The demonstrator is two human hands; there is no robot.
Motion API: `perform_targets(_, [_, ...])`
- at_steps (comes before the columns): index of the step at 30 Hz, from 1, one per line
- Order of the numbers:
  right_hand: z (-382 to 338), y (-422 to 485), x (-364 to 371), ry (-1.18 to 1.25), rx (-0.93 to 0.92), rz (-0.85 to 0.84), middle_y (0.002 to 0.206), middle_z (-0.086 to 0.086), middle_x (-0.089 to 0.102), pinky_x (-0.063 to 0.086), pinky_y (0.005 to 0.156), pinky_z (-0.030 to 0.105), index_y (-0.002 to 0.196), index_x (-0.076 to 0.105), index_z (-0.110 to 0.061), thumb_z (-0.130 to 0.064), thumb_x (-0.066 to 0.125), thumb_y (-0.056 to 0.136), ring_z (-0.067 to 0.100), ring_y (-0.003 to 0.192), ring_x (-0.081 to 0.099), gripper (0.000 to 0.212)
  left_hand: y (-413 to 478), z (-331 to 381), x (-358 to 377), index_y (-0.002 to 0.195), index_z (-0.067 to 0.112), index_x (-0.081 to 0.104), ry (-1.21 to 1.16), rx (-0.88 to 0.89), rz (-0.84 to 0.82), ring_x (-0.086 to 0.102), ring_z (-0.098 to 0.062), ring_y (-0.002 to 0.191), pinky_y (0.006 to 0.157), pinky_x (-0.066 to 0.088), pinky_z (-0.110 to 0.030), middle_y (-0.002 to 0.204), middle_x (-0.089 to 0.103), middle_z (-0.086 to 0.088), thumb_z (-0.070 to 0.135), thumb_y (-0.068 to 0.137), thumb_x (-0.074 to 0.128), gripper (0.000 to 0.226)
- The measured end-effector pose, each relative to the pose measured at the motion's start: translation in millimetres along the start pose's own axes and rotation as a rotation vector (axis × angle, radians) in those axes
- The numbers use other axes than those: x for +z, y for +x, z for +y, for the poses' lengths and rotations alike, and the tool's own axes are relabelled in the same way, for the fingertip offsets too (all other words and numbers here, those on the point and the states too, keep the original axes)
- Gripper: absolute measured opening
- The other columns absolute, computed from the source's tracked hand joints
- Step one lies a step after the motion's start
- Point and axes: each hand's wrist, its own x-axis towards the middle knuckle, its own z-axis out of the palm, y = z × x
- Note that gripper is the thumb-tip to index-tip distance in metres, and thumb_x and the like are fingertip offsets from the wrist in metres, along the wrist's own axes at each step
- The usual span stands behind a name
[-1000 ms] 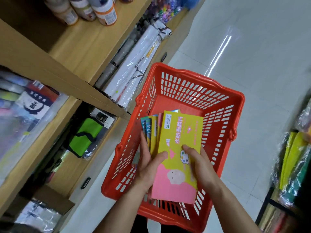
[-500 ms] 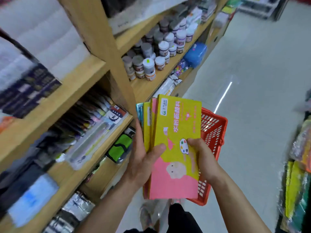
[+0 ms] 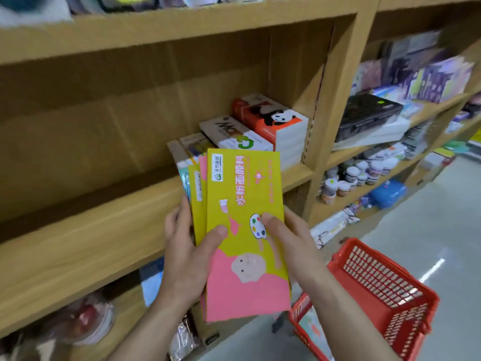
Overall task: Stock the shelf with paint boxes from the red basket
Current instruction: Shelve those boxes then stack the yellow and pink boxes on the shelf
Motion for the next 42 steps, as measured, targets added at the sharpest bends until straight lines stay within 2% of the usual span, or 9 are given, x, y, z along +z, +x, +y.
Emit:
perform_targets(7, [10, 57, 116, -0.215, -0.003, -0.174, 0.103, -0.022, 0.08, 0.055, 0.087, 0.031, 0.106, 0.075, -0.041, -0.058, 0.061, 0.088, 0.0, 0.098, 0.075, 0.028, 35, -26, -102, 0.132, 0.043, 0.061, -0.07, -0.118, 0.155, 0.067, -0.02, 0.116, 0.099, 0.054, -0.048, 0.128, 0.068, -0.002, 0.05, 0.072, 0.07, 0.062])
perform_targets(11, [20, 93, 162, -0.4, 0.042, -0.152, 0.072, -0.031, 0.073, 0.046, 0.066, 0.031, 0.076, 0.071, -0.052, -0.073, 0.051, 0.084, -0.002, 0.073, 0.069, 0.029, 70, -47, -136, 0.113, 0.043, 0.07, -0.104, -0.239, 0.192, 0.074, -0.016, 0.087, 0.072, 0.058, -0.03, 0.101, 0.081, 0.008, 0.049, 0.07, 0.071, 0.043])
perform_targets(15, [17, 130, 184, -0.632, 0.108, -0.143, 0.057, -0.004, 0.066, 0.04, 0.064, 0.035, 0.062, 0.064, -0.029, -0.077, 0.04, 0.082, 0.026, 0.076, 0.067, 0.057, 100, -65, -155, 0.105, 0.036, 0.075, -0.167, -0.35, 0.189, 0.075, -0.032, 0.101, 0.092, 0.056, -0.046, 0.103, 0.081, -0.002, 0.054, 0.069, 0.073, 0.04])
perform_targets(22, [19, 126, 175, -0.473, 0.192, -0.24, 0.119, 0.007, 0.079, 0.054, 0.101, 0.053, 0.123, 0.071, -0.021, -0.055, 0.059, 0.086, 0.031, 0.111, 0.073, 0.052, 78, -75, -167, 0.122, 0.027, 0.069, -0.164, -0.394, 0.16, 0.069, -0.005, 0.108, 0.092, 0.052, -0.022, 0.114, 0.074, 0.02, 0.041, 0.093, 0.065, 0.033])
perform_targets(25, [25, 85, 156, -0.441, 0.105, -0.176, 0.125, -0.031, 0.064, 0.05, 0.093, 0.024, 0.149, 0.052, -0.032, -0.072, 0.053, 0.072, -0.016, 0.111, 0.062, 0.087, 28, -74, -167, 0.137, 0.051, 0.056, -0.193, -0.369, 0.181, 0.06, 0.019, 0.11, 0.088, 0.047, -0.005, 0.129, 0.06, 0.035, 0.054, 0.086, 0.069, 0.053])
perform_targets(28, [38, 50, 160, -0.541, 0.022, -0.215, 0.114, -0.042, 0.065, 0.046, 0.084, 0.015, 0.134, 0.053, -0.055, -0.069, 0.048, 0.084, -0.024, 0.104, 0.059, 0.053, 6, -75, -149, 0.115, 0.069, 0.055, -0.176, -0.345, 0.177, 0.054, 0.031, 0.102, 0.084, 0.044, -0.002, 0.108, 0.061, 0.054, 0.049, 0.087, 0.059, 0.034])
perform_targets(31, [43, 56, 173, -0.608, -0.074, -0.186, 0.119, -0.019, 0.072, 0.053, 0.092, 0.037, 0.129, 0.057, -0.043, -0.054, 0.046, 0.095, 0.008, 0.11, 0.067, 0.038, 16, -79, -134, 0.126, 0.067, 0.048, -0.141, -0.345, 0.219, 0.057, 0.018, 0.116, 0.099, 0.044, -0.021, 0.12, 0.064, 0.044, 0.061, 0.083, 0.053, 0.044])
perform_targets(34, [36, 81, 174, -0.533, -0.036, -0.191, 0.114, -0.031, 0.067, 0.048, 0.089, 0.021, 0.118, 0.053, -0.057, -0.045, 0.048, 0.106, -0.015, 0.103, 0.061, 0.017, 41, -75, -127, 0.143, 0.054, 0.044, -0.111, -0.338, 0.171, 0.057, -0.002, 0.127, 0.114, 0.041, -0.041, 0.135, 0.063, 0.025, 0.072, 0.08, 0.047, 0.065])
perform_targets(42, [73, 52, 132, -0.784, -0.219, 0.024, 0.145, 0.003, 0.059, 0.048, 0.111, 0.047, 0.143, 0.058, -0.01, -0.028, 0.052, 0.092, 0.022, 0.133, 0.056, 0.054, 84, -78, -110, 0.162, 0.027, 0.021, 0.034, -0.346, 0.095, 0.035, -0.018, 0.151, 0.125, 0.024, -0.044, 0.163, 0.04, 0.004, 0.082, 0.072, 0.041, 0.107])
